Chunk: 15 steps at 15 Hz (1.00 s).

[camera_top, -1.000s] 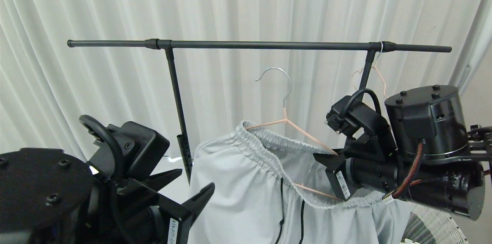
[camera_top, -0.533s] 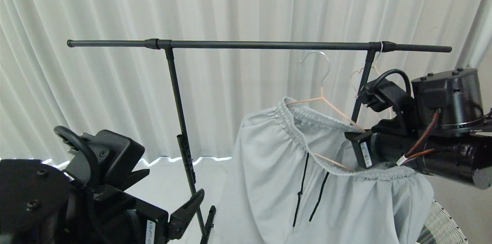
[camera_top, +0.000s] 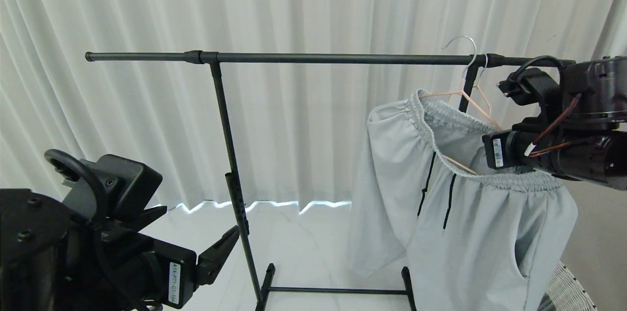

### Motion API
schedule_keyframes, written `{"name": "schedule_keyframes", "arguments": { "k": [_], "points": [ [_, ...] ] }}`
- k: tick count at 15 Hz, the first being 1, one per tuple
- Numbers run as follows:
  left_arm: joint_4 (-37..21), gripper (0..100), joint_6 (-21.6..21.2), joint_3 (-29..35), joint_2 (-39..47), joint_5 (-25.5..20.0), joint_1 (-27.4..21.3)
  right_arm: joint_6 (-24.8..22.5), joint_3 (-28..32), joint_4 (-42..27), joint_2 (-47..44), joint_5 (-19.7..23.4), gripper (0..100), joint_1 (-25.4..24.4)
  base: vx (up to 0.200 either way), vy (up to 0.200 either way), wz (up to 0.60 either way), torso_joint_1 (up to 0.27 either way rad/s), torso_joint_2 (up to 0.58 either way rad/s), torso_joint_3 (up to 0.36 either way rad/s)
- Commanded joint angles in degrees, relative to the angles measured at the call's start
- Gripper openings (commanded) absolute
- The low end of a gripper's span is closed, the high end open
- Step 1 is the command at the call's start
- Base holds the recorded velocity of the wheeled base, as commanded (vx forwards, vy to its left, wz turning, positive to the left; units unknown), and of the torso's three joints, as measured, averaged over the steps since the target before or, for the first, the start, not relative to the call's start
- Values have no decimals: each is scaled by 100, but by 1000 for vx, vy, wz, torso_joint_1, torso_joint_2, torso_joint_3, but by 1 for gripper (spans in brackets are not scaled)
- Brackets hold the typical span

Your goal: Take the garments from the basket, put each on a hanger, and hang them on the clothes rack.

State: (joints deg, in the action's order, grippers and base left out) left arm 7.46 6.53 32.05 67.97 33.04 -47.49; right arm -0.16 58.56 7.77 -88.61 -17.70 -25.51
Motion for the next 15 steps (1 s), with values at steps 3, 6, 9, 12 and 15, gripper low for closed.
{"name": "schedule_keyframes", "arguments": {
  "k": [3, 6, 9, 12, 15],
  "points": [
    [1, 100, -3, 3, -4, 10, 3, -2, 50, 23, -130, 3, 0, 29, 200, 0, 0, -2, 1, 1],
    [10, 100, -3, -6, 5, 1, 3, -2, 59, 32, -156, 3, 0, 29, 200, 0, 0, 4, 1, -7],
    [1, 100, 6, -6, -4, 1, 3, -2, 94, 32, -174, 3, 0, 29, 200, 0, 0, 10, 2, 1],
    [10, 100, 6, -23, -4, 1, -14, -2, 155, 41, -253, 3, 0, 29, 133, 0, 0, 3, 3, 3],
    [1, 100, 6, -32, -4, 1, -23, -2, 481, 41, -596, -14, 0, 29, 0, 0, 0, 0, 0, 0]
  ]
}}
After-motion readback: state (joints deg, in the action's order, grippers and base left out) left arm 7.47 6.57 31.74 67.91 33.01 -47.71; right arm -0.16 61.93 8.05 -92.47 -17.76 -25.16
